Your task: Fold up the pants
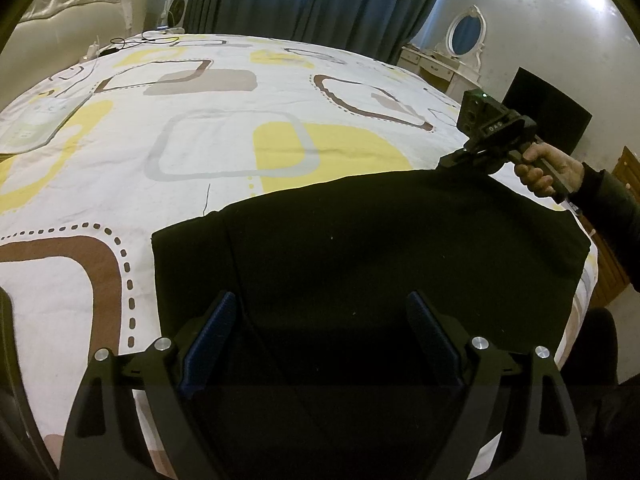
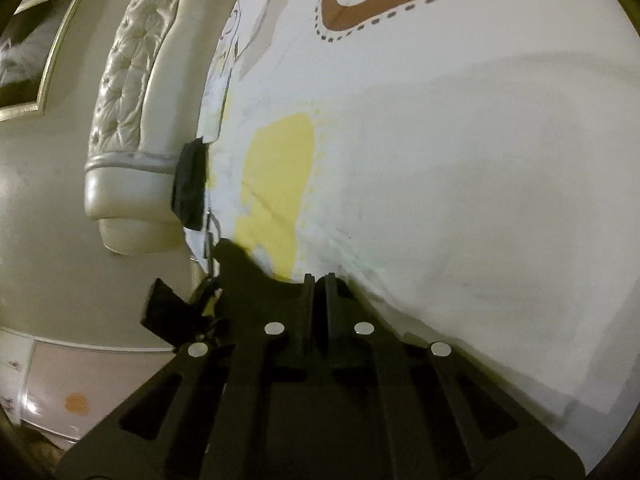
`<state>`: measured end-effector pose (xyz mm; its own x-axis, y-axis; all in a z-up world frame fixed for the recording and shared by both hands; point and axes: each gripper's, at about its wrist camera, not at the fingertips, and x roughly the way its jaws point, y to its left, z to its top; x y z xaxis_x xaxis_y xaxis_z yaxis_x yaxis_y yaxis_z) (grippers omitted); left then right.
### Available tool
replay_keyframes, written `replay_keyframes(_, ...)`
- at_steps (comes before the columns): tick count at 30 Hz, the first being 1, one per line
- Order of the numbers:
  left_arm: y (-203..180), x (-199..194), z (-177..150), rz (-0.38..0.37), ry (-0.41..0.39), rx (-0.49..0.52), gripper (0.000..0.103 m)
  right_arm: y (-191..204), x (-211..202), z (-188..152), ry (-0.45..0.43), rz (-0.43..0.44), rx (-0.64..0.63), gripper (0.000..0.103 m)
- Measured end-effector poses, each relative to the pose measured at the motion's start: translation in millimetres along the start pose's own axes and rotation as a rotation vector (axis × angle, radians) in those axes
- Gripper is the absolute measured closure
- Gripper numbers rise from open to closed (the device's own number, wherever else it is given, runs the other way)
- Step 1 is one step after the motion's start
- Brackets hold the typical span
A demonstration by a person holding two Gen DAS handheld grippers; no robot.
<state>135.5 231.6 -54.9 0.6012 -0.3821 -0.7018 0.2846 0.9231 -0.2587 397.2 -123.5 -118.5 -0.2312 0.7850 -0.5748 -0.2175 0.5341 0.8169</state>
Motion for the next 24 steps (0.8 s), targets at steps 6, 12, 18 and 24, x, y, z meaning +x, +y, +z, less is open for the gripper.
replay_keyframes(6, -1, 0, 1, 0.006, -0.002, 0.001, 0.017, -4, -1, 1, -0.057, -0.067, -0.01, 0.1)
replay_keyframes(12, 0, 0, 0, 0.005, -0.003, -0.001, 0.017, -11, -7, -5, -0.151, -0.014, 0.025, 0.1)
replay_keyframes(18, -4, -2, 1, 0.025, 0.003, -0.002, 0.017, 1, -66, -34, -0.343, -0.056, -0.031, 0.069)
replay_keyframes(24, -10, -4, 4, 0.054, -0.006, -0.016, 0.017, 5, -149, -139, -0.559, -0.216, -0.078, 0.043)
